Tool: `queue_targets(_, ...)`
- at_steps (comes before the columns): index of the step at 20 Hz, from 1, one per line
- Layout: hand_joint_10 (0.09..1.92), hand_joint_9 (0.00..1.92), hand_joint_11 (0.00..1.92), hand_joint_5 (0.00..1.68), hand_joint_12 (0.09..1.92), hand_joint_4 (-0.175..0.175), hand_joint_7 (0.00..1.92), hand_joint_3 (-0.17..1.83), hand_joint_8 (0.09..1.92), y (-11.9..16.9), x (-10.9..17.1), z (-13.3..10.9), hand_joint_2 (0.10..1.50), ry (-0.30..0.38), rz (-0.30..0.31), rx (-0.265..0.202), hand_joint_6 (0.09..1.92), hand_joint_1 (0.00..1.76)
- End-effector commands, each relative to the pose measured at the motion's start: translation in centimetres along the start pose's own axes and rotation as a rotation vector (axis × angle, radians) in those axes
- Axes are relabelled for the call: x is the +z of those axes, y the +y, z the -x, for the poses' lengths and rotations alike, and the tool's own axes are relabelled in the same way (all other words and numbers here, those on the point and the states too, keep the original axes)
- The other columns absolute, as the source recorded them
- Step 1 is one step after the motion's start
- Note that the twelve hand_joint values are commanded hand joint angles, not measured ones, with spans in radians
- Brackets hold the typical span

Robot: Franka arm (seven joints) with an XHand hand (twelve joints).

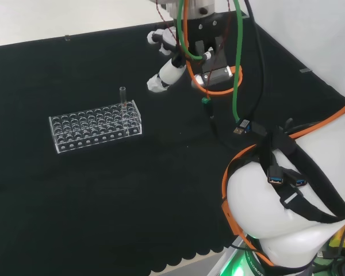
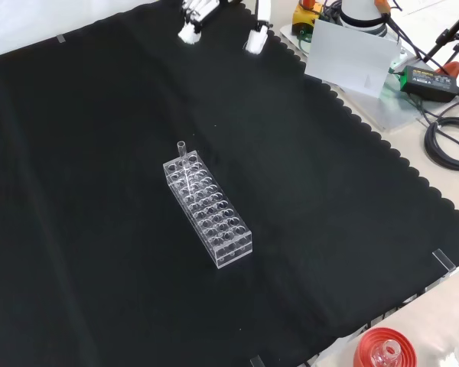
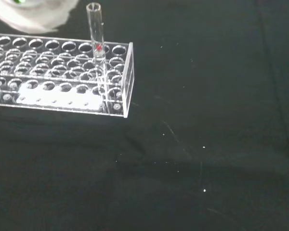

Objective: Pick up the test tube.

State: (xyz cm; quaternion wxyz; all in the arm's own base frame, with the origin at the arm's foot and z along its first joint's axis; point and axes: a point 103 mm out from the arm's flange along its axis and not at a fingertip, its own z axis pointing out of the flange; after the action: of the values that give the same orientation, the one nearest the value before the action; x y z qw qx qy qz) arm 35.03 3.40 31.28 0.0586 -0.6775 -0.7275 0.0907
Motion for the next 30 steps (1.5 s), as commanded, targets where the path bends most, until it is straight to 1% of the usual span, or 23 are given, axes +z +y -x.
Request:
queue_targets(1, 0.76, 0.42, 0.36, 0.18, 1.34, -0.035, 0.38, 0.38, 0.7, 1.5, 1.7, -0.8, 0.58, -0.019, -0.009, -0.036, 0.09, 0.76)
queue_targets(4, 0.75, 0.46, 0.37, 0.19, 1.34, -0.037, 0.4, 0.4, 0.7, 2.2, 2.8, -0.9, 0.56, -0.025, -0.015, -0.04, 0.09, 0.78)
queue_targets(8, 0.75, 0.51, 0.39, 0.22, 1.33, -0.04, 0.44, 0.42, 0.71, 3.6, 4.2, -0.8, 0.54, -0.006, -0.028, -0.038, 0.09, 0.8)
queue_targets(16, 0.74, 0.55, 0.41, 0.24, 1.33, -0.044, 0.47, 0.47, 0.72, 6.8, 6.6, -1.1, 0.52, 0.019, -0.052, -0.058, 0.09, 0.81)
queue_targets(19, 0.73, 0.55, 0.46, 0.24, 1.32, -0.045, 0.46, 0.48, 0.71, 7.9, 7.5, -1.2, 0.51, 0.03, -0.058, -0.066, 0.09, 0.83)
queue_targets(24, 0.72, 0.47, 0.51, 0.25, 1.29, -0.044, 0.35, 0.5, 0.69, 9.3, 8.5, -1.7, 0.5, 0.034, -0.051, -0.082, 0.09, 0.85)
queue_targets(27, 0.72, 0.47, 0.52, 0.25, 1.29, -0.043, 0.35, 0.5, 0.69, 9.6, 8.7, -1.8, 0.5, 0.033, -0.041, -0.08, 0.09, 0.86)
queue_targets(30, 0.73, 0.47, 0.53, 0.25, 1.29, -0.042, 0.36, 0.51, 0.7, 10.7, 9.3, -1.6, 0.5, 0.041, -0.033, -0.074, 0.09, 0.87)
